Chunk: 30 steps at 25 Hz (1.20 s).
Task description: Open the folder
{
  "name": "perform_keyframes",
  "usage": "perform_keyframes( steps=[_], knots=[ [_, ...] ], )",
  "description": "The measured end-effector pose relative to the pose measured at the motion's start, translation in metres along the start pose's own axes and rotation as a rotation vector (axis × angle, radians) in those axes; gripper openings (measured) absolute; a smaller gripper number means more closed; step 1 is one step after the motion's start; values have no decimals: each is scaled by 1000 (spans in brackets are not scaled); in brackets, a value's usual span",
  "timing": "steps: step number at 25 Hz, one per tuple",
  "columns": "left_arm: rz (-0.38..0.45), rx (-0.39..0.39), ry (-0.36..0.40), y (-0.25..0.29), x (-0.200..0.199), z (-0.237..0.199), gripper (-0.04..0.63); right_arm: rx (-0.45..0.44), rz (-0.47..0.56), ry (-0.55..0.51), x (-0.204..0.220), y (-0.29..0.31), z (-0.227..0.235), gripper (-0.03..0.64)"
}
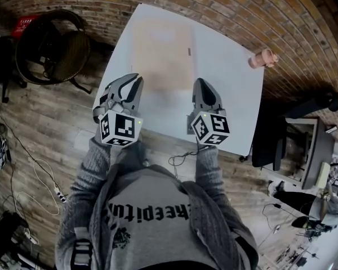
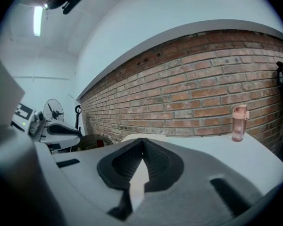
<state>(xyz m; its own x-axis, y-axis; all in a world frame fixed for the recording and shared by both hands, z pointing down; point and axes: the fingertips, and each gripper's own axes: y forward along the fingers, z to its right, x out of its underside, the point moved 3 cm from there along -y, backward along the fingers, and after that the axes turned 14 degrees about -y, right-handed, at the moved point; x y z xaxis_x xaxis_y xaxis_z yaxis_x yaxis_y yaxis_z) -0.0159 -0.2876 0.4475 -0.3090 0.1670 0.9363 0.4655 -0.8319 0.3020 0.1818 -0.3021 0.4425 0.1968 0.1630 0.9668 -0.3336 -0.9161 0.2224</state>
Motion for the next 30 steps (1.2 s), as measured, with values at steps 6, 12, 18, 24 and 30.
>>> perform_keyframes(
  steps=[6,12,18,24,30],
  knots=[
    [-94,29,230,18,29,26,16,-7,-40,9,20,8,2,5],
    [-164,67,355,35,49,46,107,-9,-63,13,34,15,4,5],
    [-206,103,475,51,65,64,122,-6,-84,17,43,20,6,5],
    [-240,86,531,64,76,68,129,-3,-105,21,53,24,12,5],
    [-278,90,583,69,80,67,129,-1,-119,20,58,31,14,5]
  ],
)
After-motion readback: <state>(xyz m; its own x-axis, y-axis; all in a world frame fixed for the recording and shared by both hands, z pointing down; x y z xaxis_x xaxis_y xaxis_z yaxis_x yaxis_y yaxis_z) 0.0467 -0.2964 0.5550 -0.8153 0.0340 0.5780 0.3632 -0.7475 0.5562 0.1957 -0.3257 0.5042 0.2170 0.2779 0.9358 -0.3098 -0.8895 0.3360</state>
